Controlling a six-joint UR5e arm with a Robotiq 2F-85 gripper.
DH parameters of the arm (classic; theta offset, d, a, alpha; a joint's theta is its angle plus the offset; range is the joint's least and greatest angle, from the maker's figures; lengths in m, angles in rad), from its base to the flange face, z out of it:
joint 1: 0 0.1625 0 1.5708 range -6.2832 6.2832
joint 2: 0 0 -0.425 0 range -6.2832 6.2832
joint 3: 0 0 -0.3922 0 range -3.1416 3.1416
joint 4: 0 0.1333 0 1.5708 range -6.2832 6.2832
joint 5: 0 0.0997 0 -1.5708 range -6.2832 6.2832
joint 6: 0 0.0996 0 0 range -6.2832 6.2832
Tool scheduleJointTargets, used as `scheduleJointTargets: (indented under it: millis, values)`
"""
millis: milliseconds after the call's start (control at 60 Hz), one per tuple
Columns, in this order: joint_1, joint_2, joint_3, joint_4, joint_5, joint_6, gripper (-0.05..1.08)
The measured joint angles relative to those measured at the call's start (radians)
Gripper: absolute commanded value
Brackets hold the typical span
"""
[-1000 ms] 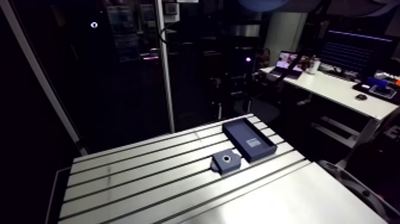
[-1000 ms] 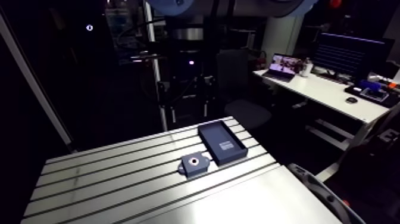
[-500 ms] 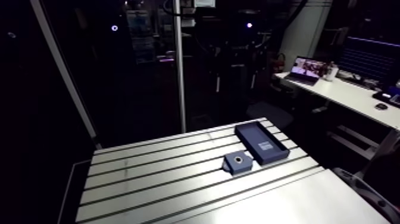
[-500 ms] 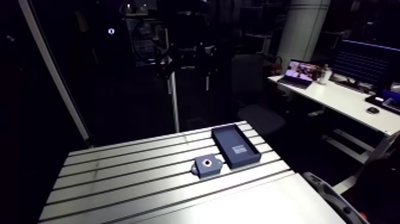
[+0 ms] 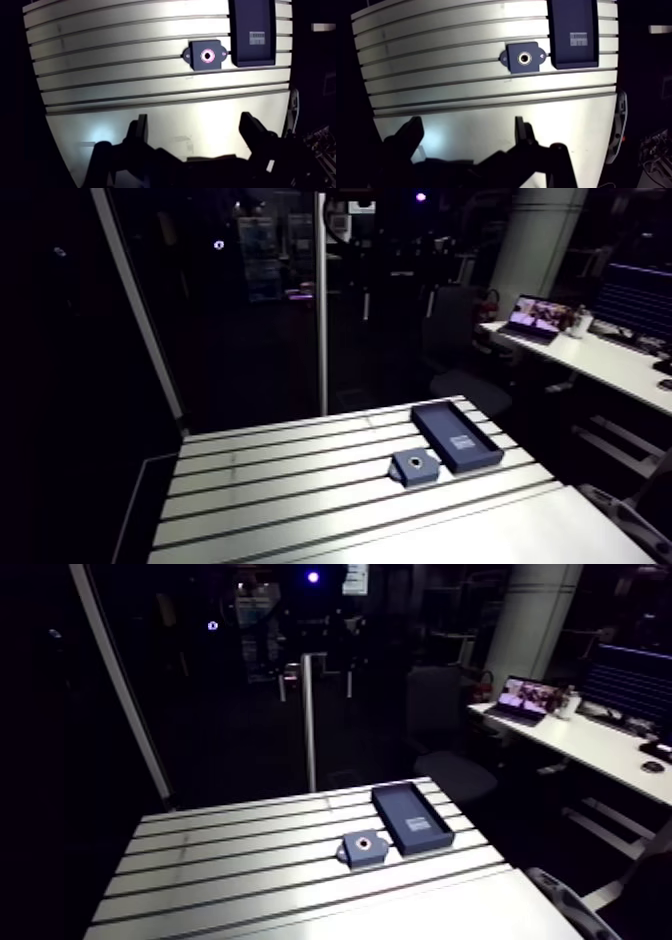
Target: Pick up the bearing and press it into the housing until flush.
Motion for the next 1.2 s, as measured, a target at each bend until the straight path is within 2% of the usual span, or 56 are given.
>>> scheduleJointTargets:
  millis: [600, 1200]
  values:
    - [0.102, -0.008, -0.042, 0.049, 0.007, 0.028, 0.0]
    - [0.137, 0.037, -0.07, 0.057, 0.02, 0.028, 0.0]
